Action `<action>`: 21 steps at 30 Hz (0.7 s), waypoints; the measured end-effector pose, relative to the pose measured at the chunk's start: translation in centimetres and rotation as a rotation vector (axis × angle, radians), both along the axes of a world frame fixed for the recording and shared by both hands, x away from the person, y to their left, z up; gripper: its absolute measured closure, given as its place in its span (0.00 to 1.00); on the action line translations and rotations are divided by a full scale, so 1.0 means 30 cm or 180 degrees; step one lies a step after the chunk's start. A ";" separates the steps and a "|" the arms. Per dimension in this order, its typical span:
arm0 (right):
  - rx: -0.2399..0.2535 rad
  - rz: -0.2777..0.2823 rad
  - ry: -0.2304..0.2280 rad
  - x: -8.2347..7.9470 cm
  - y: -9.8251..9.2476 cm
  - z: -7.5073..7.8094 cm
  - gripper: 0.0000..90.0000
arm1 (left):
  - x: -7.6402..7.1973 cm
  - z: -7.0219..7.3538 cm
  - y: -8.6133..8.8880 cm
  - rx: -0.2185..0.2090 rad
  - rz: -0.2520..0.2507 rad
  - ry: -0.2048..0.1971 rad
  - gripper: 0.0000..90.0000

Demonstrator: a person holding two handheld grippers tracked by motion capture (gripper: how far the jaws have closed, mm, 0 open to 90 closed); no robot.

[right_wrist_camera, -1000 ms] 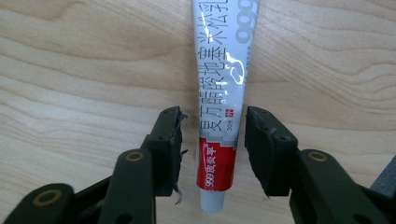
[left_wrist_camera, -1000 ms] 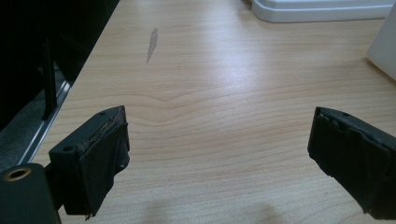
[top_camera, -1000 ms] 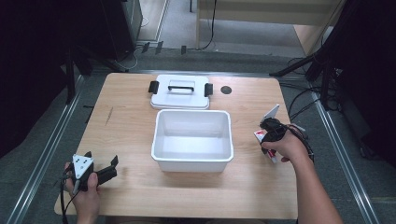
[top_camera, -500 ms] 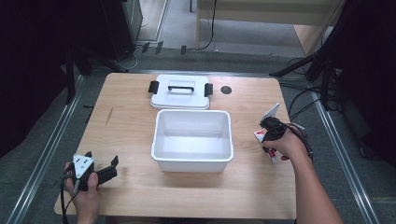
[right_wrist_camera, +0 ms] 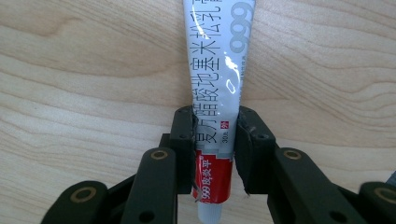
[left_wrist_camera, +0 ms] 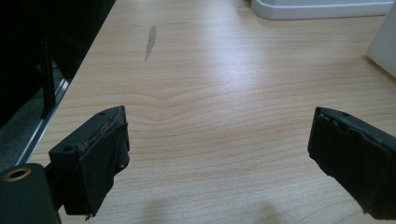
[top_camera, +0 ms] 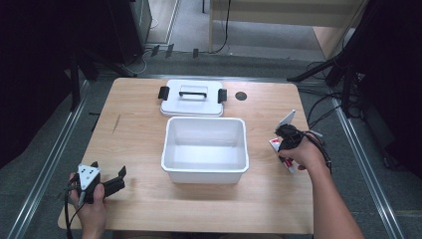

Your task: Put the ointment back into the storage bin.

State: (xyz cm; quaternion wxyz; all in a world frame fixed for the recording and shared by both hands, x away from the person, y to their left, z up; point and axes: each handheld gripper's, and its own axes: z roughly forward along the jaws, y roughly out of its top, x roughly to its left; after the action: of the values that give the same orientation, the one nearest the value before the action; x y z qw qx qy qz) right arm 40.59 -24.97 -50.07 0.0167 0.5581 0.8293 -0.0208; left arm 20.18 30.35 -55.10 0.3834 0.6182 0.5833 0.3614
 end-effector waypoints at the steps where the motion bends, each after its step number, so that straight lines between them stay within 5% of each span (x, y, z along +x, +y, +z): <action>1: 0.0006 0.0009 -0.0008 0.001 -0.001 0.000 0.80 | 0.000 0.000 0.000 -0.0003 0.0000 0.0000 0.06; 10: 0.0046 0.0018 -0.0015 0.004 0.004 0.031 0.80 | 0.000 0.000 -0.001 0.0002 0.0010 -0.0009 0.06; 21: 0.0103 0.0063 -0.0121 0.010 0.032 0.131 0.80 | -0.001 0.000 -0.001 -0.0001 0.0013 -0.0019 0.06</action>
State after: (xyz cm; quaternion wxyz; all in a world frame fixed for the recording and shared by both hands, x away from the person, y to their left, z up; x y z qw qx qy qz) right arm 40.89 -24.02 -46.15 0.0236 0.5505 0.8345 0.0034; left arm 20.16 30.33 -55.11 0.3845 0.6158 0.5835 0.3639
